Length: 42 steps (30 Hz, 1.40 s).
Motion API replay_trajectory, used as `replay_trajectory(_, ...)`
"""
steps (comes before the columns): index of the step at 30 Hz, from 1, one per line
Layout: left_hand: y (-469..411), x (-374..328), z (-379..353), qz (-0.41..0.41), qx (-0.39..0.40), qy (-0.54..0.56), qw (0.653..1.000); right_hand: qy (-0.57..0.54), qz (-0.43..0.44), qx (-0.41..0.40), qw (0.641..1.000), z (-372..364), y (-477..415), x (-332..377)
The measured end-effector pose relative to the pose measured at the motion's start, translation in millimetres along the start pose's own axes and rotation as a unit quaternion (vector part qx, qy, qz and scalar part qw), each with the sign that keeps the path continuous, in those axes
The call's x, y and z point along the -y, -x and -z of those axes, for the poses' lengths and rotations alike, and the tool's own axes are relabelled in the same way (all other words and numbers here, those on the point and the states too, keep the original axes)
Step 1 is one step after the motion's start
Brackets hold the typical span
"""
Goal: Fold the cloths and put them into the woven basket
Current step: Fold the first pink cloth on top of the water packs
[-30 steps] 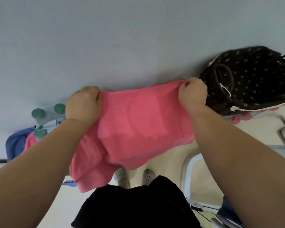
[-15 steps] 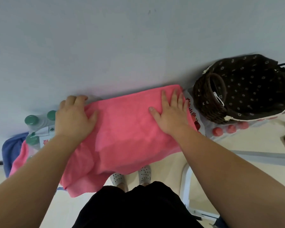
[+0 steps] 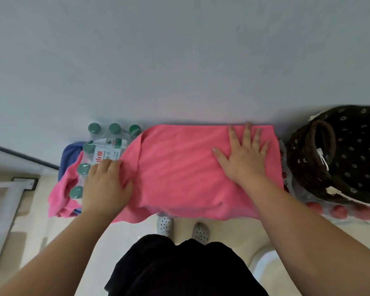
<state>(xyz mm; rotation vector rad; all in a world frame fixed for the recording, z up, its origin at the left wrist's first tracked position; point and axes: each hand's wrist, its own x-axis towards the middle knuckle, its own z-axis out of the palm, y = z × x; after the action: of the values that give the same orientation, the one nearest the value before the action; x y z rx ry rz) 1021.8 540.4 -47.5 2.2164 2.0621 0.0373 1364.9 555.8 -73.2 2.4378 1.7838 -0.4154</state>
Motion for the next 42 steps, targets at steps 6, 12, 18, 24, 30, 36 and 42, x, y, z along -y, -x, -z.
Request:
replay_trajectory(6, -9, -2, 9, 0.030, -0.038, 0.094, 0.994, -0.001, 0.015, -0.010, 1.000, 1, 1, -6)
replay_trajectory(12, -33, 17, 31, 0.139, -0.018, 0.193, 0.971, 0.008, 0.012, -0.014, 1.000, 1, 0, -7)
replay_trajectory(18, -78, 44, 41, 0.179, 0.018, 0.269, 0.946, 0.027, -0.006, -0.019, 0.999, 1, -1, -8)
replay_trajectory(24, -110, 75, 30, 0.129, 0.021, 0.226, 0.965, 0.008, 0.000, -0.153, 0.988, 16, 23, 45)
replay_trajectory(30, -81, 102, 36, 0.030, 0.052, 0.244, 0.968, -0.088, 0.188, -0.092, 0.974, 13, 59, 199)
replay_trajectory(36, -63, 134, 15, -0.072, 0.101, 0.200, 0.972, -0.071, 0.176, -0.059, 0.980, 0, 58, 279)
replay_trajectory(42, -78, 131, 24, -0.076, 0.076, 0.344, 0.933, -0.104, 0.191, -0.056, 0.974, 5, 50, 293)
